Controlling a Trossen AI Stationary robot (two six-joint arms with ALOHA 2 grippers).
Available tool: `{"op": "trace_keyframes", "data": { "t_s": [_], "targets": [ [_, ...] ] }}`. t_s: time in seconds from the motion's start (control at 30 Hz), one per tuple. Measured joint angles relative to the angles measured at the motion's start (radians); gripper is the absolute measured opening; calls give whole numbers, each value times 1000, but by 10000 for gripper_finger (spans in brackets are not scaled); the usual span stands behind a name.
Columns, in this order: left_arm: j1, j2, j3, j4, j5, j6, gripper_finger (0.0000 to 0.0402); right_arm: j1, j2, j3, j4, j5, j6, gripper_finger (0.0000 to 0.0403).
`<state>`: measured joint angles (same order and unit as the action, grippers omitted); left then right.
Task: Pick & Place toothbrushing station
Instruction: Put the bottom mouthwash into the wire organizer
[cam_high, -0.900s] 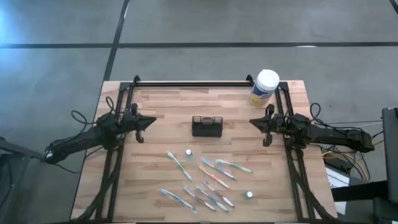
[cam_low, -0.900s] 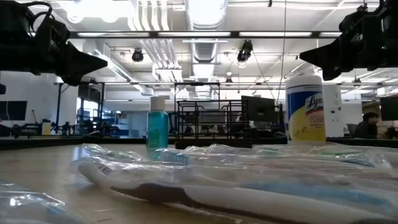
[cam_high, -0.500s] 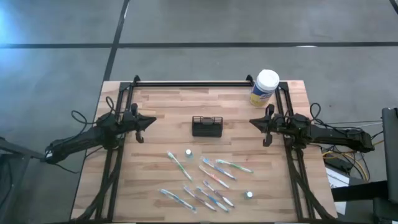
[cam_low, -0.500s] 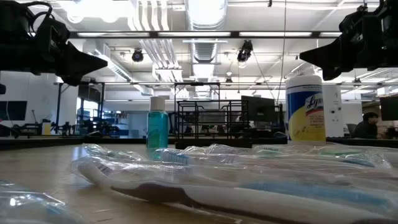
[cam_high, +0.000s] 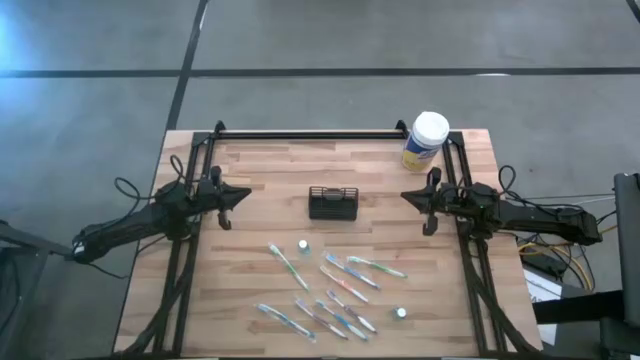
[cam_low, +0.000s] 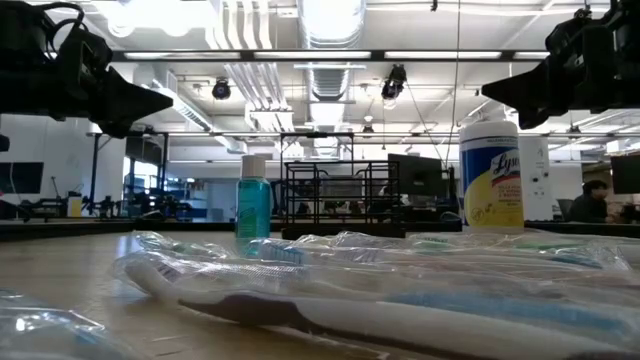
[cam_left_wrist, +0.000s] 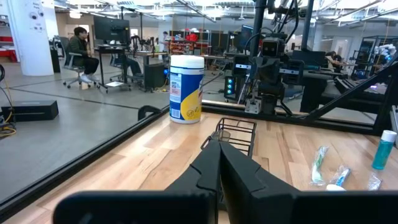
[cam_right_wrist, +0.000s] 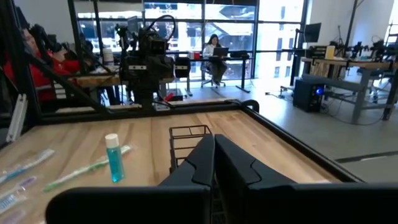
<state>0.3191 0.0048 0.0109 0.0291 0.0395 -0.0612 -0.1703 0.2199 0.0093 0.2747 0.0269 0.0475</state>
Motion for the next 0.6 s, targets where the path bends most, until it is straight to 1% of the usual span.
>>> {"op": "trace_keyframes", "data": {
  "t_s": [0.37, 0.5, 0.6],
  "targets": [
    [0, 0, 0, 0, 0, 0, 12, 0, 19, 2, 50, 0, 10, 8],
    [0, 0, 0, -1, 0, -18, 12, 0, 65, 42, 47, -1, 10, 8],
    [0, 4, 0, -2, 0, -23, 12, 0, 129, 101, 12, -2, 10, 8]
  ]
}}
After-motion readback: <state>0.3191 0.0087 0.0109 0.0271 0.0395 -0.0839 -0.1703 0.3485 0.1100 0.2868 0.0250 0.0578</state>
